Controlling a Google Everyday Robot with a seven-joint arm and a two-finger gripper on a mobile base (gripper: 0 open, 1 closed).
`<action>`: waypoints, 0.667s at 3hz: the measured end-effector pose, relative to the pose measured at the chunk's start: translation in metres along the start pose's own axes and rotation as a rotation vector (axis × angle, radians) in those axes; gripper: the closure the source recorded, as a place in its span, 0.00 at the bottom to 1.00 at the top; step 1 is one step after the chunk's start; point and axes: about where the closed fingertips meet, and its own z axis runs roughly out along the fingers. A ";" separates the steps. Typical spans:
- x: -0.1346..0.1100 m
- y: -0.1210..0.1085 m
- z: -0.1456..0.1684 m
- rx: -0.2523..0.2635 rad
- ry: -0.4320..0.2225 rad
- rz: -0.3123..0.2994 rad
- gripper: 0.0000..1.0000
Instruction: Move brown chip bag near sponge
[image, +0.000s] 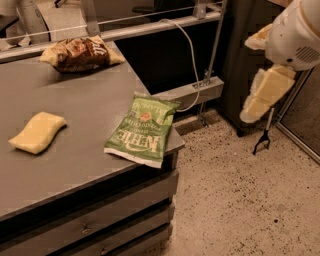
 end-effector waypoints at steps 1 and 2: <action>-0.056 -0.041 0.049 0.000 -0.212 -0.034 0.00; -0.115 -0.066 0.093 -0.025 -0.426 -0.044 0.00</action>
Offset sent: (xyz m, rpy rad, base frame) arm 0.1595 0.1863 -0.0216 0.6251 -0.1285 0.2782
